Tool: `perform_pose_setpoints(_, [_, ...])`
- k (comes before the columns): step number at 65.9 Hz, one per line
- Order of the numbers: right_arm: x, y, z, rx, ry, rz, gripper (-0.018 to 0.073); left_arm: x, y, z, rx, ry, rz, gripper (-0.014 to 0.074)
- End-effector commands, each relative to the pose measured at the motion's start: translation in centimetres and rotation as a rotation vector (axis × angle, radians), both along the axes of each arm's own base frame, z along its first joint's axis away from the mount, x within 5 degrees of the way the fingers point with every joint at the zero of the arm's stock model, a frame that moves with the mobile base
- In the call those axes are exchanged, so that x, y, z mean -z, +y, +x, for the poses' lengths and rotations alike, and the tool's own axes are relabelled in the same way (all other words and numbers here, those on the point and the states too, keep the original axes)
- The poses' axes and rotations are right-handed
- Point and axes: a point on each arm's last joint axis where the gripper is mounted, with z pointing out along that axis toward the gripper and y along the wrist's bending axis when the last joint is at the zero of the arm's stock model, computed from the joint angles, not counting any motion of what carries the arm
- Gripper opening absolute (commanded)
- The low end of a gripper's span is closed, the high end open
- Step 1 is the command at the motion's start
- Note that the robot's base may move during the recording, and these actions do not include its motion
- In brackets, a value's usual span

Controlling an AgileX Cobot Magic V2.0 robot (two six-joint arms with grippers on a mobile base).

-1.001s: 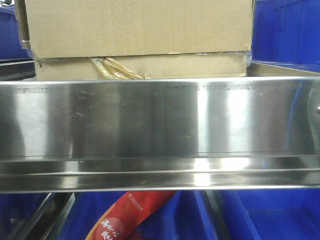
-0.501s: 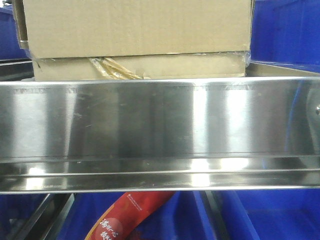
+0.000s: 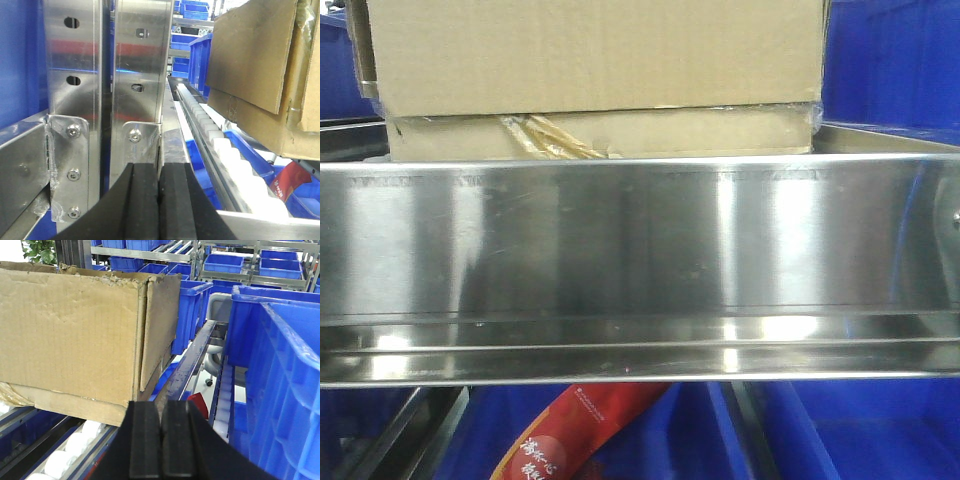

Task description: Stack two boxes on right shelf middle

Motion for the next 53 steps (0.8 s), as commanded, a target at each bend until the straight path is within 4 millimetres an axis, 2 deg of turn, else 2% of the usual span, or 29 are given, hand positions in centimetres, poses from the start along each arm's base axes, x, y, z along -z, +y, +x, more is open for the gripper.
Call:
perform_pose_setpoints(1, [-0.2, -0.1, 0.0, 0.004, -0.030, -0.005, -0.0162, -0.2, 0.0, 0.0, 0.006, -0.025, -0.004, -0.0111])
perform_pose_setpoints(27, [-0.1, -0.3, -0.3, 0.015, -0.041, -0.002, -0.0162, -0.2, 0.0, 0.0, 0.006, -0.025, -0.004, -0.0111])
perform_pose_setpoints(53, [5.7, -3.1, -2.2, 0.311, -0.111, 0.009, -0.0162, -0.2, 0.0, 0.0, 0.006, -0.025, -0.004, -0.0111])
